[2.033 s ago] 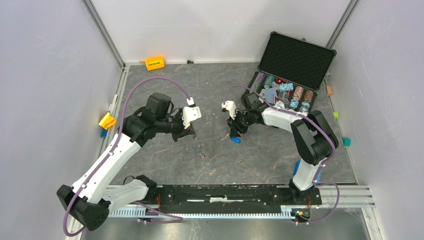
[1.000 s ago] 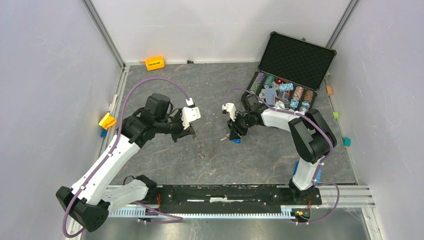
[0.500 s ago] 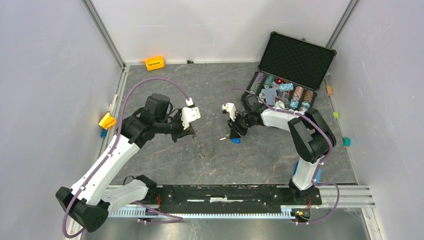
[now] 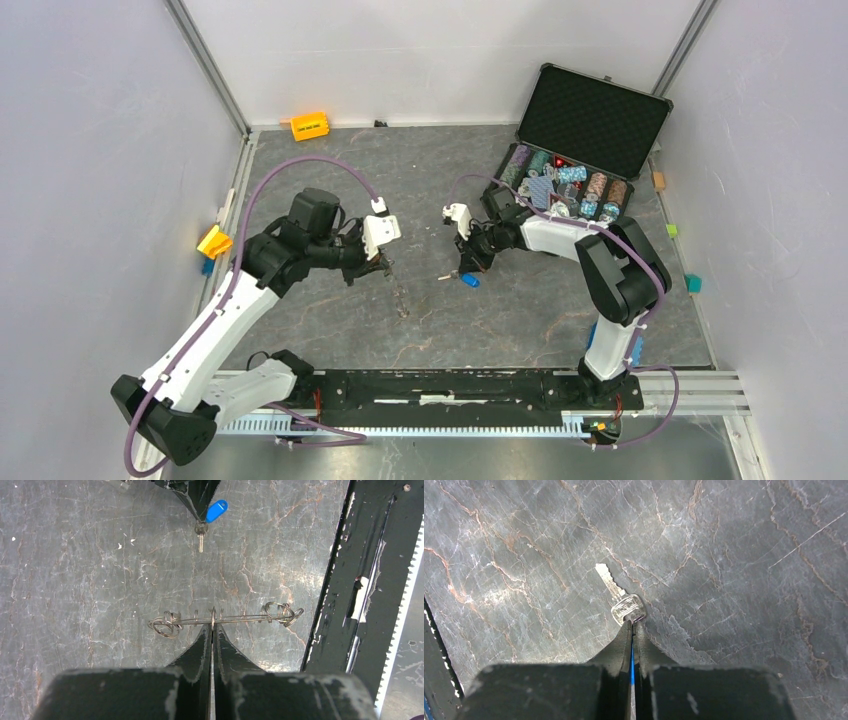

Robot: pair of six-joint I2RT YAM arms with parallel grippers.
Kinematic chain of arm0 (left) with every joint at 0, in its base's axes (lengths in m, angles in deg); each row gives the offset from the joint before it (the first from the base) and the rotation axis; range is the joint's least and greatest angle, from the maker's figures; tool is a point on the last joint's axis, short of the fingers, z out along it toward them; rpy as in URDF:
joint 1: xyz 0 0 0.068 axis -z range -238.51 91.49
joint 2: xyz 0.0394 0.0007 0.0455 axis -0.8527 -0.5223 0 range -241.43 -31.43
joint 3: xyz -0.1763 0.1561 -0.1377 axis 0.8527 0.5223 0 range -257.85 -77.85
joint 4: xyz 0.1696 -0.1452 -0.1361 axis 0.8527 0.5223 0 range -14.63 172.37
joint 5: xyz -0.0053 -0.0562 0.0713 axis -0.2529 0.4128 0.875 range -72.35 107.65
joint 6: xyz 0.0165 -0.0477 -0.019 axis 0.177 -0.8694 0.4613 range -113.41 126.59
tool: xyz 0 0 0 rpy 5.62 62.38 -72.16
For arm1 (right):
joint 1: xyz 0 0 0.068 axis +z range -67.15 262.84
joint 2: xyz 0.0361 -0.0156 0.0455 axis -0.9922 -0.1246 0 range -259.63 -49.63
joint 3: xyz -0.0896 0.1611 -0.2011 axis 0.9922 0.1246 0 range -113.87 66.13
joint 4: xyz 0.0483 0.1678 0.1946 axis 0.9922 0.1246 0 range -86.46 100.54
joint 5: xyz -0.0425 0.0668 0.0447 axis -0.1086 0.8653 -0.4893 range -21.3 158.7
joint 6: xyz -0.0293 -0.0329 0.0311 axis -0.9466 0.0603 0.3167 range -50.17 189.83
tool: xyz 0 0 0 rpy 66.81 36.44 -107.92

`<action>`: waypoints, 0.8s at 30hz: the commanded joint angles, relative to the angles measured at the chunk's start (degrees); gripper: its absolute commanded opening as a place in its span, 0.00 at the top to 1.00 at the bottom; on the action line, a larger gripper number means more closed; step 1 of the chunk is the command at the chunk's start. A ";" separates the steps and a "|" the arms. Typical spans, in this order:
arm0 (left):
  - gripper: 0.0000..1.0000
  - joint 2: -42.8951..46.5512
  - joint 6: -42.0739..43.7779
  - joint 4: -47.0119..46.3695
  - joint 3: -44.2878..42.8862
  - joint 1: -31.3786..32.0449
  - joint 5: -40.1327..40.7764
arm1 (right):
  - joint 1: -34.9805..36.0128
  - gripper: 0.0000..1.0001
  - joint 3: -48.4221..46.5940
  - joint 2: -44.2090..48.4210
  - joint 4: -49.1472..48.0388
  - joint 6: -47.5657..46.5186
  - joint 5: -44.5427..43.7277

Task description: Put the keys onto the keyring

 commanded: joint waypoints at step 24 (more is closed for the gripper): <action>0.98 -7.03 -1.99 -16.67 1.79 -0.04 -2.83 | -2.78 1.00 3.88 20.31 -4.93 -8.25 16.97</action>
